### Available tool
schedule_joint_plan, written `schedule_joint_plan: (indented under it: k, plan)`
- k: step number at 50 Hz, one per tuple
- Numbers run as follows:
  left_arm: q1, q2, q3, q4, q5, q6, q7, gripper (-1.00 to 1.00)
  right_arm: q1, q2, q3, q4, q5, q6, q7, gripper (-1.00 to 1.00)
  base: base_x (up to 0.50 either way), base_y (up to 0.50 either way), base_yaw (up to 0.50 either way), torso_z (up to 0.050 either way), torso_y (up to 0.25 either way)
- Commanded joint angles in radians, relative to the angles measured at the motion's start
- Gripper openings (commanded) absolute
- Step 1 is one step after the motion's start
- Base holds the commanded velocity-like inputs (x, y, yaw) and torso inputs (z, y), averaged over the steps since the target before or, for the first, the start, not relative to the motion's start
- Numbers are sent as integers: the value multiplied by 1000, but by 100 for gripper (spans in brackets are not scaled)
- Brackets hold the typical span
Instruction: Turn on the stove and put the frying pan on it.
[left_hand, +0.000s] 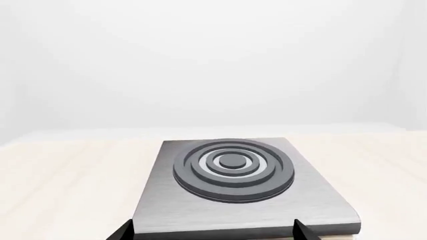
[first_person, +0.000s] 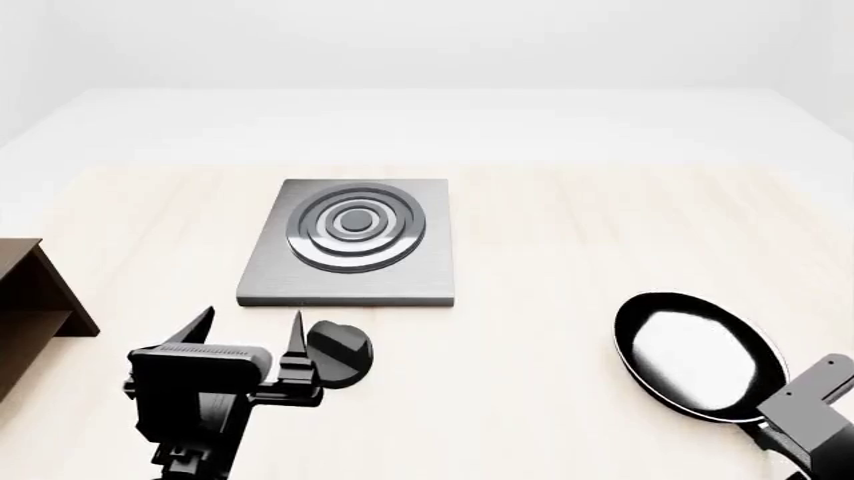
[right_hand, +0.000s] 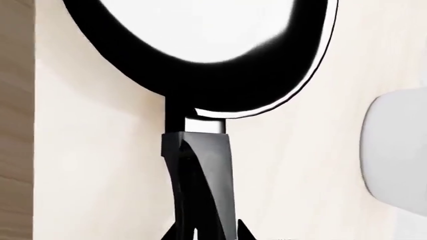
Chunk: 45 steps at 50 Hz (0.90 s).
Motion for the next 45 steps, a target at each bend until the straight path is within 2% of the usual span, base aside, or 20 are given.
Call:
schedule_joint_plan:
  k: [1,10,26,45]
  plan:
    - [1,-2,5,-3,1,4,-3,100,-5,-8,10,16,-47,-37,30,-100,0,0,0,0,0]
    - [0,-5,4,-5,-2,7,-5,100,41,-4,16,-16,-65,6,20,-100,1,0,1,0,0]
    - [2,-12,7,17,-7,1,-12,100,263,44,34,-209,-156,173,-118,-100,1,0,1,0,0]
    - [9,-19,9,25,-9,5,-18,100,388,32,52,-257,-243,182,-201,-100,0,0,0,0,0]
